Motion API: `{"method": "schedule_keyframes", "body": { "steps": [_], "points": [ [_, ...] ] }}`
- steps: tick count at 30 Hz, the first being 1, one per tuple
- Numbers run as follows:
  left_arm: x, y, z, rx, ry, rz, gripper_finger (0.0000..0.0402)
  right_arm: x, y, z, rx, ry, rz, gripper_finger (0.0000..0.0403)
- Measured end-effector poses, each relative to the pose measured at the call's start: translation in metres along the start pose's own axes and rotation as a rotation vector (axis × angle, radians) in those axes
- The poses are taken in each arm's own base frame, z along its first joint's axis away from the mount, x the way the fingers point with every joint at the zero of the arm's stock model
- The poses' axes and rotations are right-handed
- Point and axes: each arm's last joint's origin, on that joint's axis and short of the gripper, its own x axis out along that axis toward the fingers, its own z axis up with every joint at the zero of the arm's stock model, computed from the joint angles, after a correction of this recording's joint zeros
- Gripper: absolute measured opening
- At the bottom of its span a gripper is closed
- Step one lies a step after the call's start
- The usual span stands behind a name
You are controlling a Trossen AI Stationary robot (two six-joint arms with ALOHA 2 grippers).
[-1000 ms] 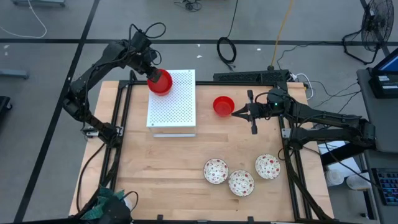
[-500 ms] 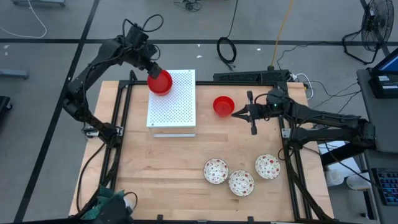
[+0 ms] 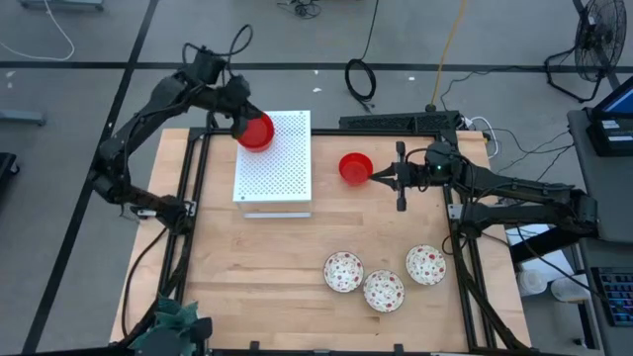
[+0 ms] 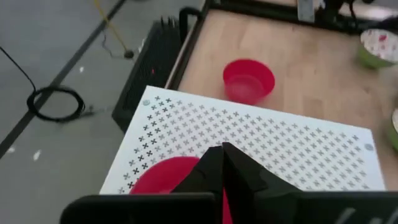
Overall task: Pick & Place Mini bowls
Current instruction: Stack the bottom red bowl on top of the red bowl on the shelf, then stack the red bowl on top of the red bowls on the shelf
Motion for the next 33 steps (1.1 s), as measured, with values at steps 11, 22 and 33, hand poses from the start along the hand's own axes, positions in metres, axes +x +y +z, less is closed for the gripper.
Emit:
{"method": "schedule_keyframes", "body": {
  "steps": [11,22,33],
  "points": [
    [0.007,0.013,-0.065,-0.105,-0.129,0.075,0.0004,0.0,0.0,-0.001,0.029,0.008,0.003,0.0],
    [0.015,0.016,-0.087,-0.174,-0.116,0.072,0.0003,0.0,0.0,0.0,0.028,0.002,0.002,0.0],
    [-0.014,-0.024,-0.044,-0.007,-0.39,0.014,0.0005,0.0,0.0,0.0,0.027,0.002,0.002,0.0]
  ]
}}
